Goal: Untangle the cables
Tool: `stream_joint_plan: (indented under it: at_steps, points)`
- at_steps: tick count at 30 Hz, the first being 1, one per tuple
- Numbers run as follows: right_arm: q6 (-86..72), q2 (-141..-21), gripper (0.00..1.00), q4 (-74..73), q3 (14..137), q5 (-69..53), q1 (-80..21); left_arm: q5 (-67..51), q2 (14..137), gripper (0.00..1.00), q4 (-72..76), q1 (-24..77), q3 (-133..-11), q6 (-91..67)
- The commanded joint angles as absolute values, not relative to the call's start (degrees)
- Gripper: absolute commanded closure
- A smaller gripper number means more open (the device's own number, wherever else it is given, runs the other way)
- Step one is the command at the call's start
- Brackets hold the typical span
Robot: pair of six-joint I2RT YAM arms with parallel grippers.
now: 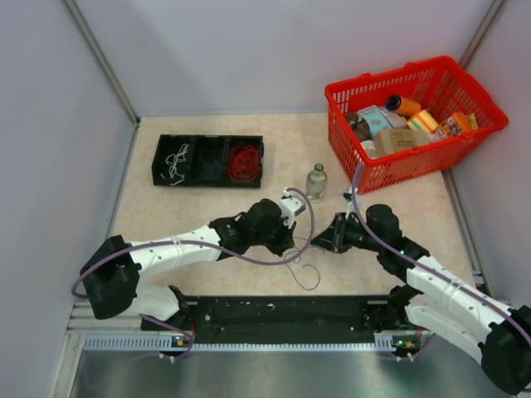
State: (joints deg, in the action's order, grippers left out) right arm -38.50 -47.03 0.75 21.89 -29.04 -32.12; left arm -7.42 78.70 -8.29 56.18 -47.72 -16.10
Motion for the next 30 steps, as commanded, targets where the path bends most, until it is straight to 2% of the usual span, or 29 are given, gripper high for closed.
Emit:
stream_joint_plan:
  at_steps: [1, 6, 8, 15, 21, 22, 24, 25, 26, 30]
  points:
    - [-36.3, -45.53, 0.95, -2.0, 25.14, -22.52, -32.61, 5.95, 74.11, 1.0, -12.29, 56.34, -50.27, -16.08]
    - [-36.83, -44.47, 0.97, -0.8, 23.73, -19.33, -32.52, 4.05, 68.3, 1.0, -13.53, 56.34, -48.69, -15.73]
    - [-36.91, -45.17, 0.91, 0.95, 23.73, -21.17, -32.52, 4.13, 66.8, 1.0, -14.76, 56.34, -48.6, -16.17]
    - [-38.23, -46.14, 1.0, 3.86, 22.5, -21.71, -32.52, 3.6, 61.71, 1.0, -16.79, 56.34, -48.08, -18.1]
    - [-39.2, -47.81, 1.0, 5.19, 21.97, -21.88, -32.52, 4.83, 58.1, 1.0, -19.24, 56.34, -49.83, -19.25]
    - [-39.03, -48.68, 0.96, 5.53, 21.97, -22.75, -32.52, 4.57, 56.79, 1.0, -18.99, 56.34, -50.01, -19.25]
    - [-38.32, -50.44, 0.68, 7.63, 21.62, -25.48, -32.78, 3.96, 54.15, 1.0, -17.85, 56.34, -50.18, -18.9]
    - [-37.89, -51.58, 0.58, 8.52, 21.8, -25.84, -32.96, 3.69, 53.1, 1.0, -16.97, 56.34, -50.01, -18.64]
    - [-37.71, -52.98, 0.52, 8.96, 22.06, -25.49, -33.22, 3.6, 51.95, 1.0, -16.53, 56.34, -50.27, -18.55]
    - [-34.29, -58.52, 0.48, 11.69, 22.85, -23.66, -35.85, 3.08, 49.49, 1.0, -16.87, 56.34, -51.67, -18.81]
